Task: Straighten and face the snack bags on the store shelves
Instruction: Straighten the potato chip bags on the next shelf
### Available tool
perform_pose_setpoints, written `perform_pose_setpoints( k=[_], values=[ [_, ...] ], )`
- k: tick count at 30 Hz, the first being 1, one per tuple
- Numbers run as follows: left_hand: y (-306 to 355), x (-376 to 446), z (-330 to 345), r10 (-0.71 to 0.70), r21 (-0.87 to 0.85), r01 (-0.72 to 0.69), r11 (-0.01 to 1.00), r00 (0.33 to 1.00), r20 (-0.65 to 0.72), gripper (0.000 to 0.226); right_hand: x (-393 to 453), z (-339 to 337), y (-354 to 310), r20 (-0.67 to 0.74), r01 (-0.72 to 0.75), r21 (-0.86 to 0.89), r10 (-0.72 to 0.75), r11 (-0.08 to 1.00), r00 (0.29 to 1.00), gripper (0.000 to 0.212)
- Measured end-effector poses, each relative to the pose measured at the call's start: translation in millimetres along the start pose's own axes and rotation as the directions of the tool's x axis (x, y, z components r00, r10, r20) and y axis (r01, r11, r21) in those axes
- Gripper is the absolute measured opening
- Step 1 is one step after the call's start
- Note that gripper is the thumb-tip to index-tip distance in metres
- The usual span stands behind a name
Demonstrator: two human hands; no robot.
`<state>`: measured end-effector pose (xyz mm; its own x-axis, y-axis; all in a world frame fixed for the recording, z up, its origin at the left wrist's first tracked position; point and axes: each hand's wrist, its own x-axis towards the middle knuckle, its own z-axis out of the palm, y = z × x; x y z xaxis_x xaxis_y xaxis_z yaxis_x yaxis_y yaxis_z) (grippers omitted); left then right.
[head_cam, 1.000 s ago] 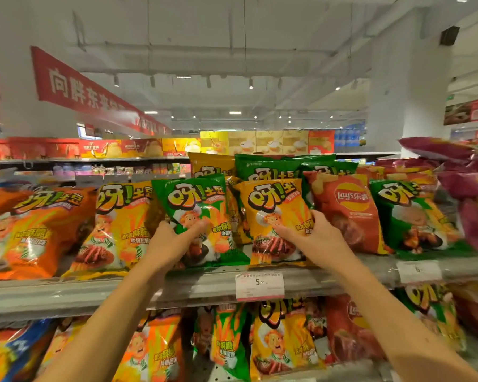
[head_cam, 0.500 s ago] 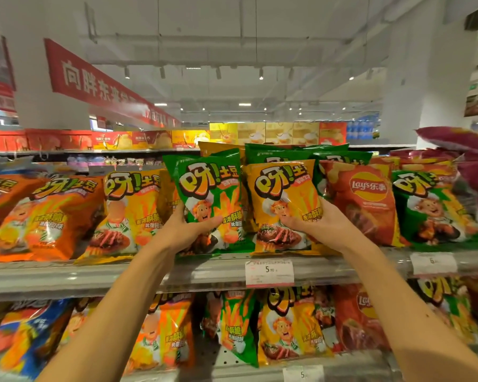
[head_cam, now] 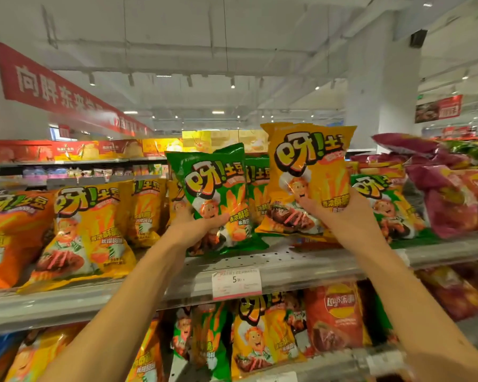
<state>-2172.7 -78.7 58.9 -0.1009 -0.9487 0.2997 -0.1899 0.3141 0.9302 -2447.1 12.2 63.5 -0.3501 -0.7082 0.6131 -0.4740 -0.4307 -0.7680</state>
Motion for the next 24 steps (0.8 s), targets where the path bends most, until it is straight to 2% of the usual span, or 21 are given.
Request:
perform_pose_setpoints(
  k=[4,7,9,11,13,15,17,18,20,21,24],
  values=[
    [2.7,4.4,43.0,-0.075,-0.023,0.076,0.997,0.996,0.045,0.048,-6.1,-31.8,11.4,-0.067,-0.041,-0.005,0.040,0.999,0.997,0.060],
    [3.4,9.5,66.0,-0.130,0.003,0.131,0.991,0.984,0.119,0.048,-14.7,-42.2,21.9,-0.084,-0.059,-0.003,0.059,0.998,0.995,0.043],
    [5.4,13.2,73.1,-0.157,0.057,0.150,0.987,0.977,0.144,0.060,-19.5,-42.7,26.5,-0.083,-0.067,-0.006,0.066,0.998,0.994,0.039],
    [7.6,14.0,75.5,-0.174,0.097,0.158,0.983,0.969,0.174,0.092,-23.5,-37.9,26.3,-0.055,-0.080,0.011,0.080,0.997,0.995,0.044],
    [9.8,12.2,71.1,-0.150,0.135,0.123,0.983,0.966,0.210,0.099,-27.0,-27.5,21.4,-0.016,-0.073,0.028,0.074,0.997,0.997,0.056],
    [10.1,4.2,59.6,-0.049,0.218,-0.006,0.976,0.969,0.243,0.075,-30.4,-12.4,12.4,0.013,-0.049,0.053,0.049,0.997,0.999,0.062],
    [4.3,-9.9,41.6,0.124,0.345,-0.182,0.921,0.975,0.185,0.046,-33.6,6.6,0.1,0.038,-0.027,0.069,0.024,0.997,0.999,0.055],
    [-2.0,-19.1,29.6,0.232,0.428,-0.262,0.865,0.965,0.123,0.046,-35.1,17.6,-6.0,0.051,-0.020,0.067,0.016,0.998,0.999,0.053],
    [-17.5,-43.7,1.7,0.450,0.588,-0.370,0.720,0.893,0.010,0.042,-37.4,42.3,-15.5,0.067,0.000,0.057,-0.003,0.998,0.998,0.054],
    [-26.9,-57.6,-13.0,0.515,0.657,-0.375,0.654,0.857,-0.023,0.040,-38.3,55.0,-19.7,0.067,0.010,0.046,-0.013,0.999,0.998,0.056],
    [-54.1,-92.8,-54.9,0.589,0.833,-0.281,0.477,0.806,-0.065,0.039,-41.6,92.2,-32.3,0.075,0.029,0.025,-0.030,0.999,0.997,0.063]
  ],
)
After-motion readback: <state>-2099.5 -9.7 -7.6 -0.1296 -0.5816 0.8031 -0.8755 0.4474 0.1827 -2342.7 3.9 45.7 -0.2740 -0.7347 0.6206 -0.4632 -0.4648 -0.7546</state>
